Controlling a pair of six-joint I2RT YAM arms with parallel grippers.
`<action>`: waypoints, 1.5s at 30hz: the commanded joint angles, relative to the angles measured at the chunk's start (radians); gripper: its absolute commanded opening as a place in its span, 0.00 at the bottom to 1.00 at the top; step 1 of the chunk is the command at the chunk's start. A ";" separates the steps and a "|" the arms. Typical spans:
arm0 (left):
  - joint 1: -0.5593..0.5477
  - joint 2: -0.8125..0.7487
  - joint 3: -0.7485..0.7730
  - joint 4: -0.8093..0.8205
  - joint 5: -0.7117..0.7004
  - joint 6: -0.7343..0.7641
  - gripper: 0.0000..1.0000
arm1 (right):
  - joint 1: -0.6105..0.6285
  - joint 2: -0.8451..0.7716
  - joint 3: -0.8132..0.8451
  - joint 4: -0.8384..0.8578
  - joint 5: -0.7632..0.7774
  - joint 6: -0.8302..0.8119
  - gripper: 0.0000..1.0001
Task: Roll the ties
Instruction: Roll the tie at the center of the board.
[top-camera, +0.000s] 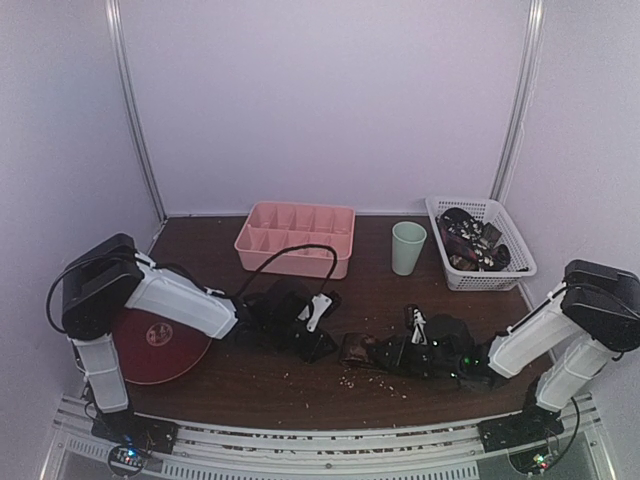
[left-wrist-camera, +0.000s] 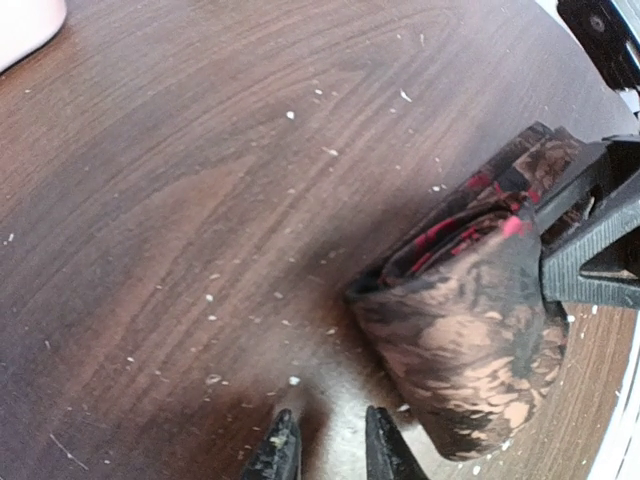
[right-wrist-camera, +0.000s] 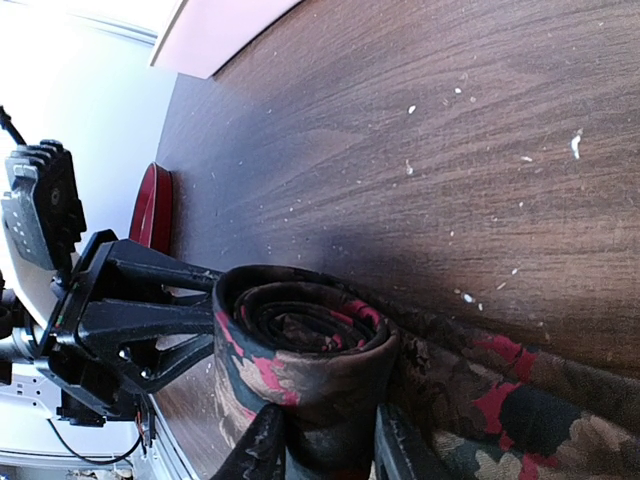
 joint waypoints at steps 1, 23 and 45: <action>0.021 -0.020 -0.014 0.102 0.029 -0.001 0.23 | -0.001 0.016 0.007 -0.029 0.010 0.004 0.32; 0.020 -0.061 0.032 0.045 0.311 1.051 0.76 | -0.007 -0.034 0.099 -0.224 0.050 -0.062 0.36; 0.041 0.199 0.297 -0.155 0.366 1.142 0.77 | -0.008 -0.048 0.111 -0.237 0.063 -0.080 0.35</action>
